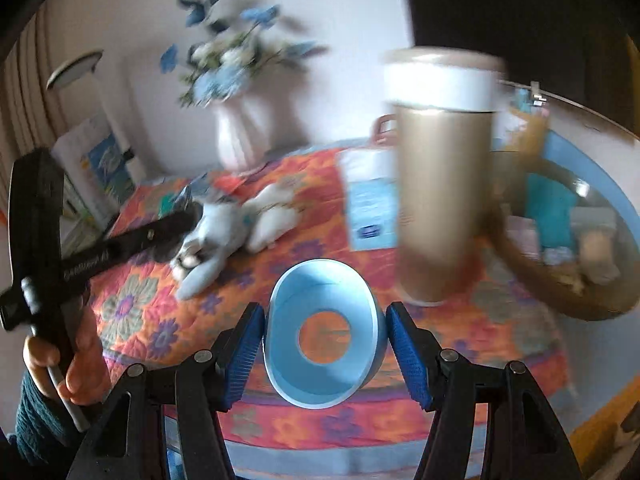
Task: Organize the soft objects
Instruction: 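Carry the cloth and ring with both tools over the glass table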
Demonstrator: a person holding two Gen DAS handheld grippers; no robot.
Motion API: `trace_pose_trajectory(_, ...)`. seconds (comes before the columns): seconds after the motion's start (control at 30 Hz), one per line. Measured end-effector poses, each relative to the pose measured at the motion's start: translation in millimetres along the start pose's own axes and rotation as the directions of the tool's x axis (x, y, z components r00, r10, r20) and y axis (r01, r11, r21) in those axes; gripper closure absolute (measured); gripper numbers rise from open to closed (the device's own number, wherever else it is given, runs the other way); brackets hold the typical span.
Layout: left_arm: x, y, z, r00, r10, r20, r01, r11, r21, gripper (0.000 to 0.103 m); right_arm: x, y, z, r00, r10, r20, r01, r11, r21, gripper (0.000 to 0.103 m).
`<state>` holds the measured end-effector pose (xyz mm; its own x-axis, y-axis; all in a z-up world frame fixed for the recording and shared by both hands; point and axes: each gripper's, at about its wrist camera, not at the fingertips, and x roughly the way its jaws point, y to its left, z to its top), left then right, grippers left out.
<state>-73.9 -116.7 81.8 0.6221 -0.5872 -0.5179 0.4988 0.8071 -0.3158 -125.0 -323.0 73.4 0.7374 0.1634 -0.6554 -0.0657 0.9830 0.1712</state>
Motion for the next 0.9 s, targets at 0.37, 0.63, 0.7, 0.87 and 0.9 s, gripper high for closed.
trace_pose_trajectory(0.37,26,-113,-10,0.978,-0.190,-0.080,0.201,0.967,0.157,0.086,-51,-89,3,0.988,-0.114,0.100,0.102,0.988,0.118,0.041)
trace_pose_trajectory(0.63,60,-204,12,0.972,-0.225,-0.064,0.234,0.929,0.288,0.086,-73,-164,31,0.964,-0.202,0.171,0.154,0.954,0.257,0.041)
trace_pose_trajectory(0.7,75,-224,22,0.974,-0.218,-0.056,0.225,0.932,0.286,0.086,-75,-188,44,0.963,-0.188,0.194,0.120,0.941,0.315,0.041)
trace_pose_trajectory(0.87,111,-248,35,0.981,-0.188,-0.042,0.193,0.940,0.280,0.086,-60,-244,82,0.975,-0.118,0.186,0.029,0.905,0.423,0.040)
trace_pose_trajectory(0.9,117,-253,35,0.984,-0.175,-0.039,0.179,0.942,0.286,0.086,-52,-254,91,0.981,-0.088,0.173,0.004,0.899,0.438,0.039)
